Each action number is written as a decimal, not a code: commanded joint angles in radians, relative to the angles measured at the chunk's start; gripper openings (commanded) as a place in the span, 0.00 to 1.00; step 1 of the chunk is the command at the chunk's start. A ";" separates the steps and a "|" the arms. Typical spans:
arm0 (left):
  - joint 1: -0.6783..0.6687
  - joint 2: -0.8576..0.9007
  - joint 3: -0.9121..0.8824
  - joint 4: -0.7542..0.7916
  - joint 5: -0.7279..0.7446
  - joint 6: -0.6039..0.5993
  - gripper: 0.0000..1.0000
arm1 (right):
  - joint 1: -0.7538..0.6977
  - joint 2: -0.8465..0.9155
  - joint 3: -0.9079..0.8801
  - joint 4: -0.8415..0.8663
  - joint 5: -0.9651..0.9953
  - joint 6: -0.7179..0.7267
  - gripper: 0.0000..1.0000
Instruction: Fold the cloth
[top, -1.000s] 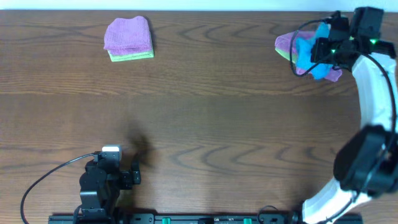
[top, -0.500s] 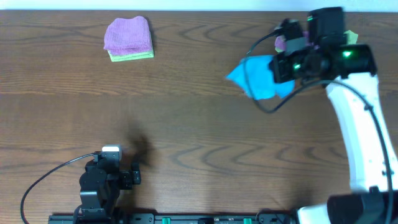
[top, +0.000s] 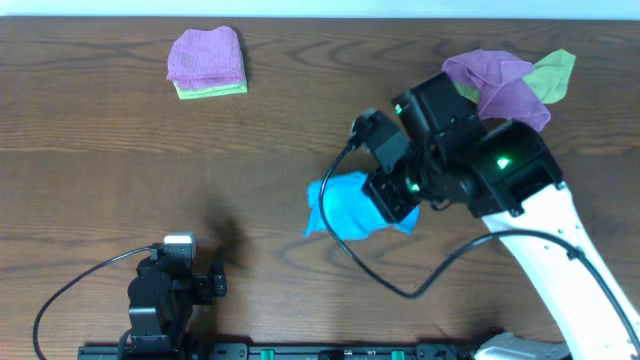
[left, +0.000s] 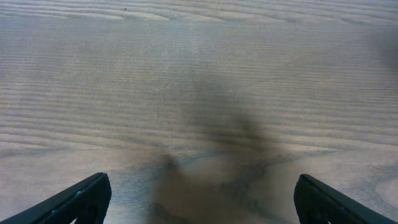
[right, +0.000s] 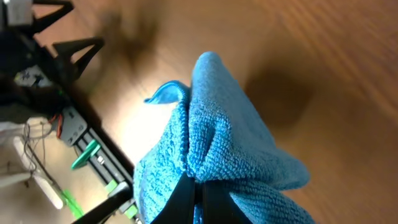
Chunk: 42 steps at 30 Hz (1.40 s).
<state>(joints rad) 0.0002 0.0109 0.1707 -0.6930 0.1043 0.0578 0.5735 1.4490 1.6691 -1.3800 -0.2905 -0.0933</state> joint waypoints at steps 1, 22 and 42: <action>0.006 -0.007 -0.009 -0.010 -0.004 0.017 0.95 | 0.025 -0.039 -0.049 0.006 0.036 0.026 0.02; 0.006 -0.007 -0.009 -0.010 -0.004 0.017 0.95 | 0.010 -0.129 -0.462 0.537 0.233 0.103 0.01; 0.006 -0.007 -0.009 -0.009 -0.003 0.016 0.95 | -0.050 0.118 -0.420 0.874 0.602 0.172 0.95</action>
<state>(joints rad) 0.0002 0.0101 0.1707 -0.6926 0.1043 0.0574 0.5232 1.5883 1.2301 -0.4744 0.3550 0.0174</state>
